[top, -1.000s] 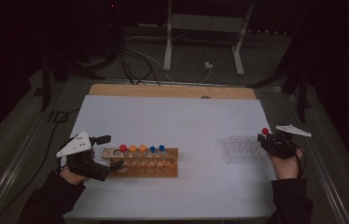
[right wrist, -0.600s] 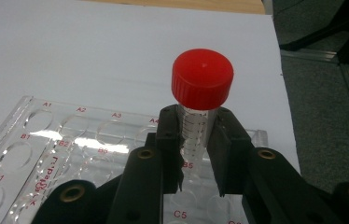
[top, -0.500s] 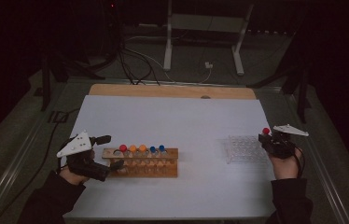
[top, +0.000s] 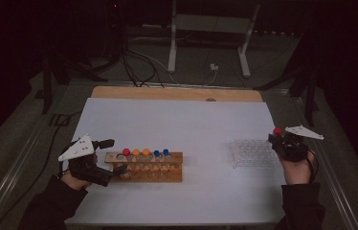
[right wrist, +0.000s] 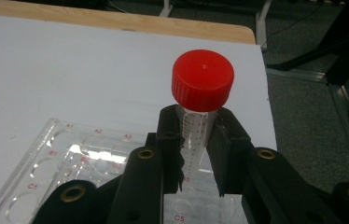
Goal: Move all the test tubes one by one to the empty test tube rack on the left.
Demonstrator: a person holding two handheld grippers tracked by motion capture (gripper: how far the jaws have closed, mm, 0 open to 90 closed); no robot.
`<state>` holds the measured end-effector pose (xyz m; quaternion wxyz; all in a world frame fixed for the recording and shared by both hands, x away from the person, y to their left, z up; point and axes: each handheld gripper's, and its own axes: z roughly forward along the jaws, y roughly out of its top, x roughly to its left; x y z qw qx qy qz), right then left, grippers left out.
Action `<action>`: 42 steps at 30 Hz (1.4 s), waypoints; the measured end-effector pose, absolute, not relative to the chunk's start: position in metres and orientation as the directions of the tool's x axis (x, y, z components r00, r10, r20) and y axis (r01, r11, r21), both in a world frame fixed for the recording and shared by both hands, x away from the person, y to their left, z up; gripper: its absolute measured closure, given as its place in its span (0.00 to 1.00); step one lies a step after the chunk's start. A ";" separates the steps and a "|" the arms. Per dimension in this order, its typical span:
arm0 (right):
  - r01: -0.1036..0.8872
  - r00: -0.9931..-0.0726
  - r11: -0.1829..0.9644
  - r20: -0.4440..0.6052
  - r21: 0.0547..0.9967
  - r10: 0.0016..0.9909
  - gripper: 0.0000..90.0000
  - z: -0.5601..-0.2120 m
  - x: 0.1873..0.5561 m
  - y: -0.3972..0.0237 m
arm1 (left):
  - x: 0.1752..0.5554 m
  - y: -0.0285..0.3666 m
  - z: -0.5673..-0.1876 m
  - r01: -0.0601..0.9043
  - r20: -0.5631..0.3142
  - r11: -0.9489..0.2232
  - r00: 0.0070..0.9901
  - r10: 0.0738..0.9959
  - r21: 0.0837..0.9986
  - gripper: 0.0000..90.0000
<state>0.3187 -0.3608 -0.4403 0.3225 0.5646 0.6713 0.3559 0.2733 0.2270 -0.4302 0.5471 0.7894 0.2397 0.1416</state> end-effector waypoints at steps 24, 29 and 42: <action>0.402 -0.320 0.200 -0.067 0.894 0.945 0.83 -0.392 0.289 -0.316 | 0.271 0.224 -0.428 0.221 -0.040 -0.291 0.852 0.522 0.931 0.02; 0.386 -0.413 0.236 -0.061 0.892 0.909 0.83 -0.389 0.283 -0.294 | 0.269 0.221 -0.426 0.218 -0.032 -0.300 0.852 0.522 0.929 0.02; 0.363 -0.682 0.385 -0.040 0.848 0.731 0.83 -0.402 0.266 -0.214 | 0.257 0.199 -0.415 0.215 -0.038 -0.307 0.869 0.493 0.927 0.02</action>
